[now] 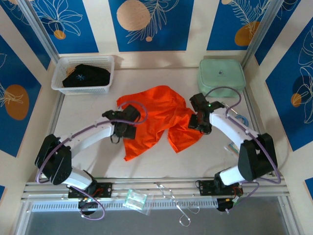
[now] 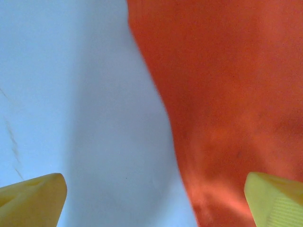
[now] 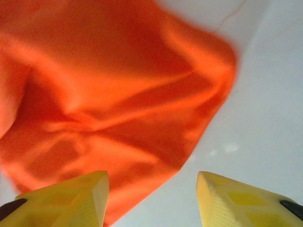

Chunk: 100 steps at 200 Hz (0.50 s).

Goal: Fold and stack the t-shirts

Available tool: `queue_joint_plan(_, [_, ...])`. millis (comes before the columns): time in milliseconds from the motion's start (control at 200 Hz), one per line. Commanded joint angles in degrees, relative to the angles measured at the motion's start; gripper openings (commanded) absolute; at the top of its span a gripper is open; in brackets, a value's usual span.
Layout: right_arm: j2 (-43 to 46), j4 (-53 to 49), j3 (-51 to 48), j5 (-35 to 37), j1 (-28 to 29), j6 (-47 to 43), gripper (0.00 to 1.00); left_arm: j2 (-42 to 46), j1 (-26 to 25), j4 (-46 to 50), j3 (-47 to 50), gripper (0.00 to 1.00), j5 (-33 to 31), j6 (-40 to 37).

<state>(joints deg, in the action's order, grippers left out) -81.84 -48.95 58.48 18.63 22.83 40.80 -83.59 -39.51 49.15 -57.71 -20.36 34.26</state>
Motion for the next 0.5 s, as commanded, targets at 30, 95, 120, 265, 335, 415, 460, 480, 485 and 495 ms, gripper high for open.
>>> queue_joint_plan(30, [1.7, 1.3, -4.0, -6.9, 7.7, 9.0, 0.53, 4.8, 0.3, -3.8, 8.5, 0.95, 13.8, 10.9])
queue_joint_plan(95, [1.1, 1.5, -4.9, -6.0, 11.8, 11.6, 0.55, 5.2, 0.3, -8.5, 11.3, 0.95, 16.9, 12.1])
queue_joint_plan(120, [0.7, 1.6, -5.0, -5.7, 13.2, 12.3, 0.56, 5.1, 0.3, -10.5, 12.2, 0.95, 18.2, 12.4])
queue_joint_plan(265, [-4.1, 2.9, -5.4, -5.4, 18.4, 14.7, 0.56, 1.7, 0.3, -20.0, 16.2, 0.94, 20.5, 14.1])
queue_joint_plan(335, [-6.9, 4.8, -5.2, -6.1, 19.9, 14.9, 0.54, -0.7, 0.3, -22.7, 16.8, 0.9, 20.1, 14.6])
queue_joint_plan(415, [-10.4, 5.7, -4.0, -6.2, 20.9, 14.8, 0.51, -3.0, 0.4, -25.2, 17.2, 0.84, 19.8, 15.0])
queue_joint_plan(460, [-12.2, 5.8, -3.4, -6.0, 21.2, 14.7, 0.49, -3.7, 0.4, -26.1, 17.1, 0.77, 19.8, 15.2])
queue_joint_plan(480, [-13.0, 5.8, -3.1, -6.0, 21.3, 14.6, 0.48, -3.9, 0.4, -26.3, 17.1, 0.73, 19.7, 15.2])
queue_joint_plan(485, [-13.2, 5.8, -3.1, -6.0, 21.3, 14.7, 0.48, -3.9, 0.4, -26.3, 17.0, 0.72, 19.7, 15.2])
queue_joint_plan(495, [-13.5, 5.8, -3.1, -6.1, 21.3, 14.6, 0.47, -3.9, 0.5, -26.4, 17.1, 0.7, 19.7, 15.2])
